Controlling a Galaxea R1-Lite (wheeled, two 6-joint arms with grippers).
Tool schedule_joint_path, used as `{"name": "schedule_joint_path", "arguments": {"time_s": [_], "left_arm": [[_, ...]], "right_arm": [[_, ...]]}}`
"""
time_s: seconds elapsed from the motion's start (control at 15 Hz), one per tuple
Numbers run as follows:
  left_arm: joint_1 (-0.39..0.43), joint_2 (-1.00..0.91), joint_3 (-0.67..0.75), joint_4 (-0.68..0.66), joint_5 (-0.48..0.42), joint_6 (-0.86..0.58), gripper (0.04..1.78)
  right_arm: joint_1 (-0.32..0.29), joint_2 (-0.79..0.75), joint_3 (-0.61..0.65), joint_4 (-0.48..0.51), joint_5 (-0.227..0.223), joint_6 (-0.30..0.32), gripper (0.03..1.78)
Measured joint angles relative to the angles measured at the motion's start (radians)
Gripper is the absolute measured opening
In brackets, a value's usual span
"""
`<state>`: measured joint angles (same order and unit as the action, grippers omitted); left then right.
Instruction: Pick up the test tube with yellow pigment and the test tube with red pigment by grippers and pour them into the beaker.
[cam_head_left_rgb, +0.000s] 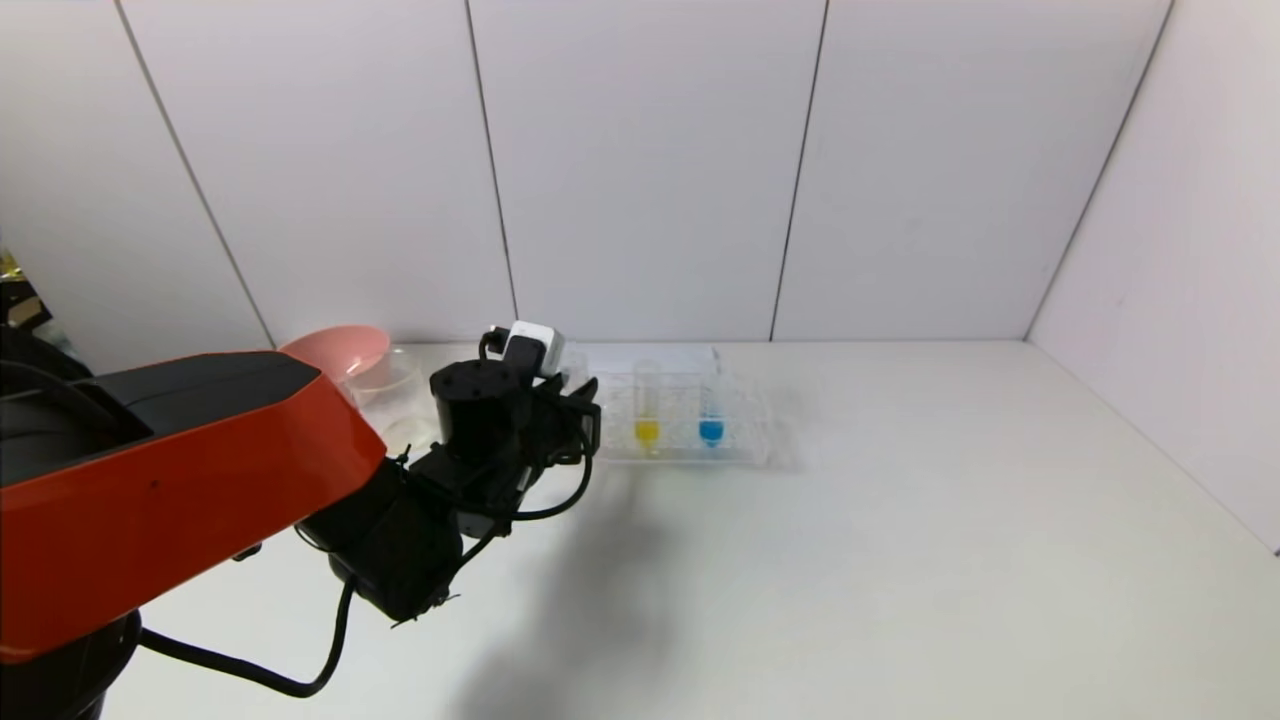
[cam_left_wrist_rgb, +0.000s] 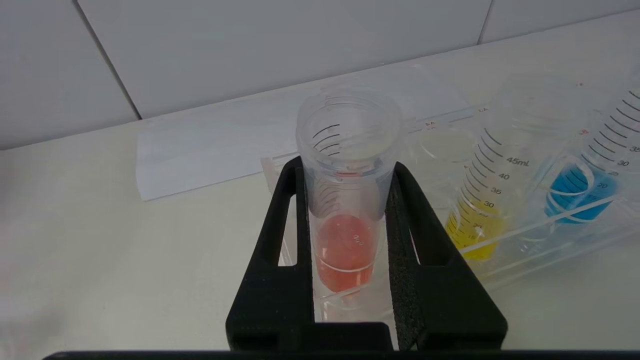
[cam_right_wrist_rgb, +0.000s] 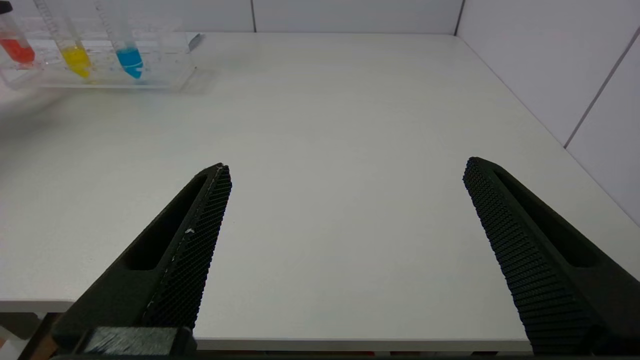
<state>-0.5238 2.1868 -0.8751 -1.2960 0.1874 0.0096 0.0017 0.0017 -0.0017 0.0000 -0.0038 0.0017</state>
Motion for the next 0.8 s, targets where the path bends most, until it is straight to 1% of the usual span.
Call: {"name": "schedule_joint_path", "arguments": {"time_s": [0.67,0.8], "left_arm": [[-0.007,-0.065,0.007,0.001,0.004,0.029,0.44],[-0.006,-0.086,0.001,0.007,0.005,0.057,0.44]], "right_arm": [[0.0,0.0,0.0,0.0,0.0,0.0,1.7],[0.0,0.0,0.0,0.0,0.0,0.0,1.7]]}}
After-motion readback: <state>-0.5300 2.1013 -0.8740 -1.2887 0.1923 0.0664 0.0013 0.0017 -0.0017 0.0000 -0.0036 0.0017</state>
